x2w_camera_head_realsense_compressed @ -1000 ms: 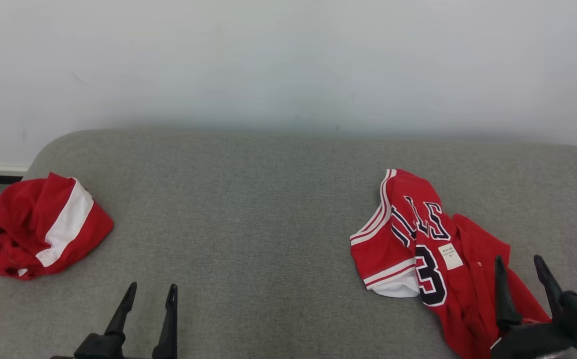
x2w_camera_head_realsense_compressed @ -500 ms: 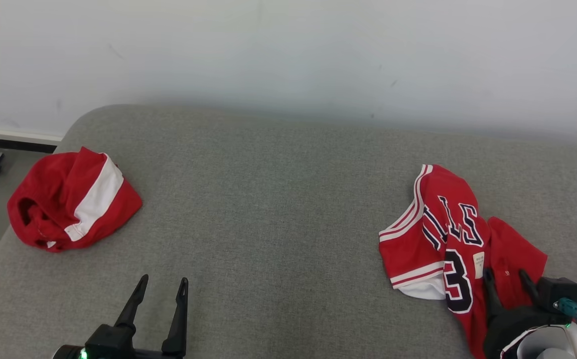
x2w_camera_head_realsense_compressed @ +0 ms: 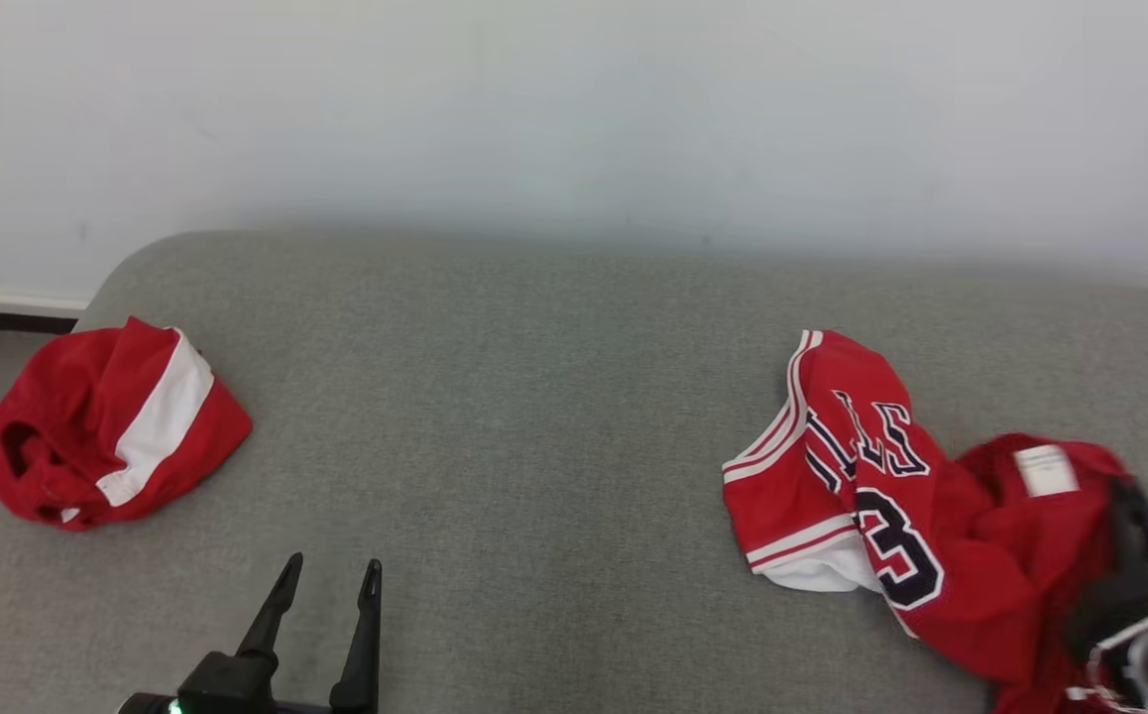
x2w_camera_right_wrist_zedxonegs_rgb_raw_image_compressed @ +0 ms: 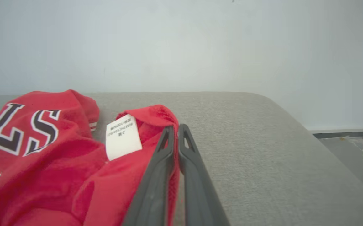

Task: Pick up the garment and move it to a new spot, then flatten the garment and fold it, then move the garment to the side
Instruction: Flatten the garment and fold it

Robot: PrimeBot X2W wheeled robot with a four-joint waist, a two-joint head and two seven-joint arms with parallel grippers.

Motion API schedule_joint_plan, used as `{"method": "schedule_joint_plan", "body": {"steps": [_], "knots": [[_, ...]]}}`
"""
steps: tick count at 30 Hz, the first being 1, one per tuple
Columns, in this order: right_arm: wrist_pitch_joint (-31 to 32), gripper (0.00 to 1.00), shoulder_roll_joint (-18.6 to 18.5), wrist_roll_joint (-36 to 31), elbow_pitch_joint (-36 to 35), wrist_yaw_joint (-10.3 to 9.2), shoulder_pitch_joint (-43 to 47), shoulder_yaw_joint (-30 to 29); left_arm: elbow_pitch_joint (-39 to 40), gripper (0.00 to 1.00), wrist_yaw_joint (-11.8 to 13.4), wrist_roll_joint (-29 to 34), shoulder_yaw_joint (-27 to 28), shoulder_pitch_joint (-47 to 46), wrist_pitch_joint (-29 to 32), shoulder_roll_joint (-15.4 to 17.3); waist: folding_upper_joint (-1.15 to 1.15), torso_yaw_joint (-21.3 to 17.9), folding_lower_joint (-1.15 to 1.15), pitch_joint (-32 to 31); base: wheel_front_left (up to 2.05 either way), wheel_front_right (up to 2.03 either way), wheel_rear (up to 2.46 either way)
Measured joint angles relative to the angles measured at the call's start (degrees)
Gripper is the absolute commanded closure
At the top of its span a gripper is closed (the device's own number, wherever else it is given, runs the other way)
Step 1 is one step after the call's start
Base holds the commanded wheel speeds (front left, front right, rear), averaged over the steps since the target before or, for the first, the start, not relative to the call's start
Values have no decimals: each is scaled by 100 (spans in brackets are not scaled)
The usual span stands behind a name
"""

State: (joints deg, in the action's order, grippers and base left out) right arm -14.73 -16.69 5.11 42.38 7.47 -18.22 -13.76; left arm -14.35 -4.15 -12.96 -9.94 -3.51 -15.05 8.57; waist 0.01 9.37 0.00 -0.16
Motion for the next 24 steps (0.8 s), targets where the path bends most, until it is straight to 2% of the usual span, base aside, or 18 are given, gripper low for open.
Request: {"method": "schedule_joint_plan", "body": {"steps": [4, 5, 6, 7, 11, 14, 20, 24], "knots": [[56, 100, -167, -62, 88, -1, 122, -593, 1, 0, -29, 21, -29, -2, 0, -29, 0, -140, 0, -35, 0, 0, 0], [65, 76, -157, -107, 85, 0, 155, -625, 0, 0, -33, 22, -26, -2, 0, -31, 0, -172, 0, -40, 0, 0, 0], [62, 4, -145, -210, 34, 0, 192, -636, -2, 0, -36, 26, -30, -2, 0, -31, 0, -203, 0, -44, 0, 0, 0], [60, 0, -125, -324, -33, 0, 204, -619, -7, 0, -38, 29, -24, -1, 0, -25, 0, -233, 0, -48, 0, 0, 0], [9, 0, 36, -427, -568, 0, 200, -684, -13, 0, -38, 35, -2, 21, 0, -13, 0, -365, 0, -70, 0, 0, 0], [-16, 0, 242, -202, -1165, 0, 254, -690, -30, 0, -40, 35, 4, 36, 0, -9, -1, -479, -1, -93, 0, 0, 0], [-27, 0, 613, -49, -2591, 0, 738, -367, -79, 0, -75, 36, -80, 9, 0, -33, -1, -738, -1, -107, 0, 0, 0], [-36, 0, 893, -22, -3249, 0, 1135, -103, -158, 0, -136, 55, -232, -181, 1, -52, -1, -940, -1, -78, 0, 0, 0]]}}
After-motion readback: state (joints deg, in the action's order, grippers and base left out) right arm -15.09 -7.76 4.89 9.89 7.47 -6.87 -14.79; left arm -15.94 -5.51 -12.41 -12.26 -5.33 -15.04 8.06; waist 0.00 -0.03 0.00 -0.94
